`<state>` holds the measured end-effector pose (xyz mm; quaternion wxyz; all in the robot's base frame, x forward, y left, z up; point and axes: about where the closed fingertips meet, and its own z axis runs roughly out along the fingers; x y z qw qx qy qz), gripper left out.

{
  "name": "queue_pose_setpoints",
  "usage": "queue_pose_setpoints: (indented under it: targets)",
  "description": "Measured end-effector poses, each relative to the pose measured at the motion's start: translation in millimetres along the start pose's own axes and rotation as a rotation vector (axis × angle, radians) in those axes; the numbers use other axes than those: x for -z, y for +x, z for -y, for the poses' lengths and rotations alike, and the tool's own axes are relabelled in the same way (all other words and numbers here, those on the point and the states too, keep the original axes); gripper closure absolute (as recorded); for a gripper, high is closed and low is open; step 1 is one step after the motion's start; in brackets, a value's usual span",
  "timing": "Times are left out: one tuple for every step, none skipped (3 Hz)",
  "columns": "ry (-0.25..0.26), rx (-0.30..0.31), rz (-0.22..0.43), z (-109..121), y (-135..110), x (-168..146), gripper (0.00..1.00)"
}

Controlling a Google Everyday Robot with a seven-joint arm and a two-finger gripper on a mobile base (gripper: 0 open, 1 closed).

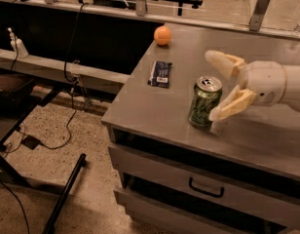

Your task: Place green can upright

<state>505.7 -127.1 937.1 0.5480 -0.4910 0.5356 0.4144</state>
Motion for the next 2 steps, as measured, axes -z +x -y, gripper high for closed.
queue_pose_setpoints:
  targets:
    - [0.03, 0.013, -0.031, 3.8, -10.1, 13.4, 0.0]
    - [0.033, 0.015, -0.034, 4.3, -11.2, 14.6, 0.0]
